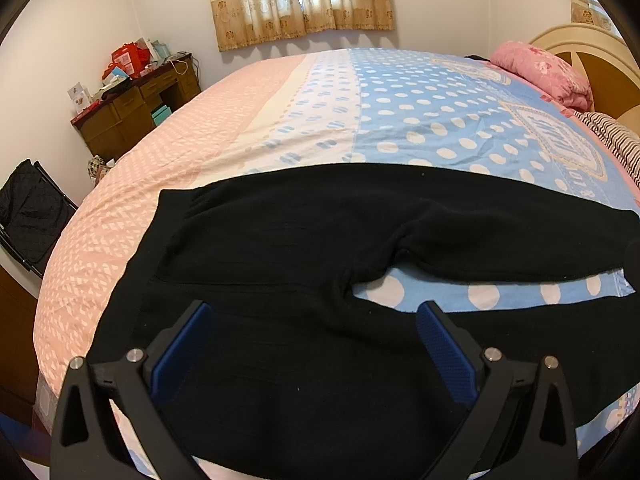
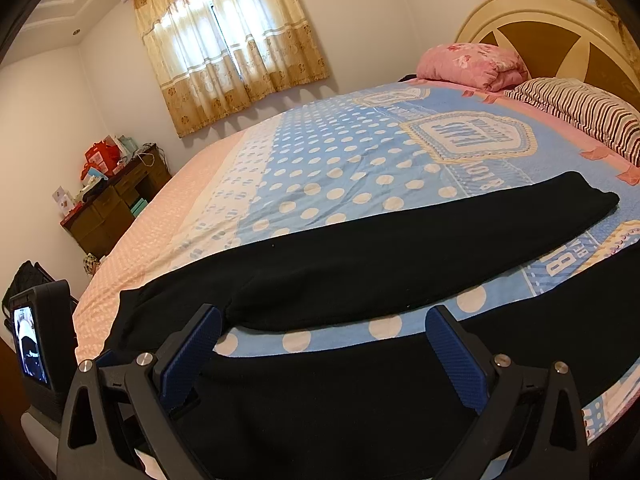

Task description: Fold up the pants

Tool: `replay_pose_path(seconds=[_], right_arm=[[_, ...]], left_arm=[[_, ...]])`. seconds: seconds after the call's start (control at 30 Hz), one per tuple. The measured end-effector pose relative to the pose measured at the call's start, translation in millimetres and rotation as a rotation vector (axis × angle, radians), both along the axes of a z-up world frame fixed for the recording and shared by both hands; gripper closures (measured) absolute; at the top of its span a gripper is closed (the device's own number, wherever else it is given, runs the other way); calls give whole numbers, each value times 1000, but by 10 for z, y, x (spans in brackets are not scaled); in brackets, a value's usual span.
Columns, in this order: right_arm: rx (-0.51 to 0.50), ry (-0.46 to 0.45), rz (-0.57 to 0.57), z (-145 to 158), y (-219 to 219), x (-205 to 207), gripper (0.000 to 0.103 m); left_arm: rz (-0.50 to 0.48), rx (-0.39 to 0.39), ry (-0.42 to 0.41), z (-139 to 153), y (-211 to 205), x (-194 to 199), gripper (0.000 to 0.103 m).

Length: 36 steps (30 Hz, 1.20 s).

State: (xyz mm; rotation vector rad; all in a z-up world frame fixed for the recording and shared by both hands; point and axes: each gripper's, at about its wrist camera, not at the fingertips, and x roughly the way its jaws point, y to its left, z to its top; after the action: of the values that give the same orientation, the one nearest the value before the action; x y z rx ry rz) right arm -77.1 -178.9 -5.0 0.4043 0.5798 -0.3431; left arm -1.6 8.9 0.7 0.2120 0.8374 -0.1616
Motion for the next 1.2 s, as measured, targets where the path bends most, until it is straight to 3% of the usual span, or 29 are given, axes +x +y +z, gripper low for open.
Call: replay_pose_path(seconds=[0.23,0.33,0.47,0.57,0.63,0.83,0.97,1.07,1.2], right_arm=[[2,55,93,-18,-119,332,1],[0,60,199,59,-214,683,1],[-112,126,383,15,-139,1405,2],[-264,183,503,-148,66,1883,15],[-296,208,563,-249,167,2105,26],[-273,255,683,-543,356,2785,26],[-211,329,727,-782,351,3002,29],[-222,291,756,-849,365,2965,43],[-212,284,806,-814,427,2921,90]], left_arm=[[-2,10,49,-110,106,155,0],[1,5,59,-115,256,245,0],[72,-18,43,-18,563,503,0],[162,-51,77,-20,794,797,0],[208,-47,94,-52,887,952,0],[245,-51,134,-275,965,1180,0],[254,-43,183,-464,962,1320,0],[258,-19,176,-531,953,1368,0],[246,5,159,-546,912,1409,0]])
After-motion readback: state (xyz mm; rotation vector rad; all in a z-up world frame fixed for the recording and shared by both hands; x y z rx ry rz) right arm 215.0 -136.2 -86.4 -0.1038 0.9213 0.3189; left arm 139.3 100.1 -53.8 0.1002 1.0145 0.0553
